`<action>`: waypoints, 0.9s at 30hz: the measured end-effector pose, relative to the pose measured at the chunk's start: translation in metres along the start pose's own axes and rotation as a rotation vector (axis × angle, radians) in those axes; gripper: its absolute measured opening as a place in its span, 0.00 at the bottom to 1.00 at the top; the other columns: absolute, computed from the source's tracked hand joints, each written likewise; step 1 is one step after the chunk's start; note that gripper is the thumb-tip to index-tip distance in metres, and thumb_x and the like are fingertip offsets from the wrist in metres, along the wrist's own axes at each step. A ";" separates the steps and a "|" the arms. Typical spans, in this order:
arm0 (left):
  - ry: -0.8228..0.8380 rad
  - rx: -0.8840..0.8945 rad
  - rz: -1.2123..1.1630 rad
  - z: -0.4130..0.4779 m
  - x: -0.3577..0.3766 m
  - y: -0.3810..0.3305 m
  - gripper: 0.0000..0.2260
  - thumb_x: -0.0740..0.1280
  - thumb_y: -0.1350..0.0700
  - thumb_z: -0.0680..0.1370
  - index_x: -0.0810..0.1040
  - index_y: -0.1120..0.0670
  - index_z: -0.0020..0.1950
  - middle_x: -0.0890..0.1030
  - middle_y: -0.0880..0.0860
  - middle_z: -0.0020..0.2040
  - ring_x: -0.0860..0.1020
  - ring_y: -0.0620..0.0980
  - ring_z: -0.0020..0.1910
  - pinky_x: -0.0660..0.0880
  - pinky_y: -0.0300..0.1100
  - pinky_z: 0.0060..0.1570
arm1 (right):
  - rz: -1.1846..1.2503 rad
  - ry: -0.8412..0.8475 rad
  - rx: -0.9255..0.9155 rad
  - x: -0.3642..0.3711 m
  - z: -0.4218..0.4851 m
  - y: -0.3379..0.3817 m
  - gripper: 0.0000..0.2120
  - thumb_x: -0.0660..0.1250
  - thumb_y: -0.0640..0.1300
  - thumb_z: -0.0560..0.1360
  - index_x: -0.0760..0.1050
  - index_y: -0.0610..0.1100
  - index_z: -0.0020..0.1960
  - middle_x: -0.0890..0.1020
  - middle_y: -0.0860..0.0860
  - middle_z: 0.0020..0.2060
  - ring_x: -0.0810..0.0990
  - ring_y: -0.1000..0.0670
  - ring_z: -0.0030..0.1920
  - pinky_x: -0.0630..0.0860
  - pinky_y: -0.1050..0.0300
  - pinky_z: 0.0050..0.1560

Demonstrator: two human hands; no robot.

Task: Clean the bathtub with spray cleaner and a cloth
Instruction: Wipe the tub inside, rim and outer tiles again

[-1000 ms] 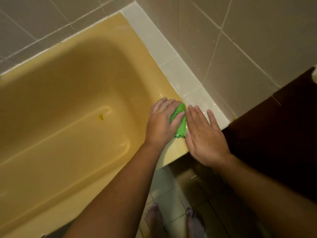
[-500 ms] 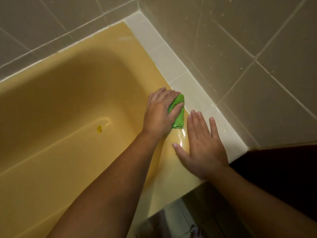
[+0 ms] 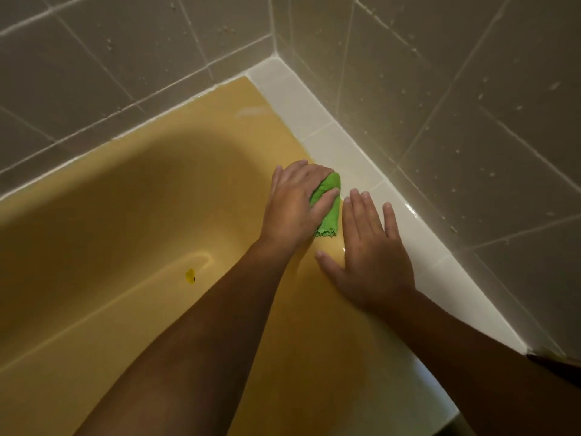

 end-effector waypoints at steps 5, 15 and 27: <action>0.004 0.012 0.036 0.031 -0.013 0.026 0.16 0.66 0.46 0.82 0.80 0.50 0.68 0.81 0.48 0.64 0.70 0.52 0.73 0.56 0.61 0.77 | 0.002 -0.026 -0.003 -0.003 0.043 0.013 0.47 0.49 0.72 0.79 0.53 0.37 0.84 0.55 0.41 0.83 0.51 0.42 0.84 0.49 0.36 0.81; -0.062 -0.023 0.100 0.093 -0.043 0.081 0.19 0.66 0.42 0.80 0.80 0.46 0.69 0.73 0.52 0.61 0.68 0.53 0.65 0.71 0.54 0.67 | 0.026 -0.042 -0.020 -0.007 0.115 0.037 0.49 0.49 0.75 0.77 0.54 0.40 0.84 0.56 0.43 0.83 0.52 0.43 0.83 0.49 0.36 0.81; -0.118 -0.113 0.439 0.170 -0.093 0.127 0.21 0.61 0.37 0.82 0.78 0.42 0.71 0.78 0.50 0.62 0.70 0.54 0.64 0.63 0.52 0.63 | 0.044 -0.017 -0.090 -0.011 0.199 0.060 0.53 0.50 0.77 0.75 0.51 0.38 0.84 0.53 0.42 0.84 0.49 0.43 0.84 0.46 0.35 0.81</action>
Point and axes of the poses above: each hand's wrist, its own z-axis towards the middle knuckle, its own x-axis out of the palm, y = z × x, the point moved 7 cm from there along z, towards the middle knuckle
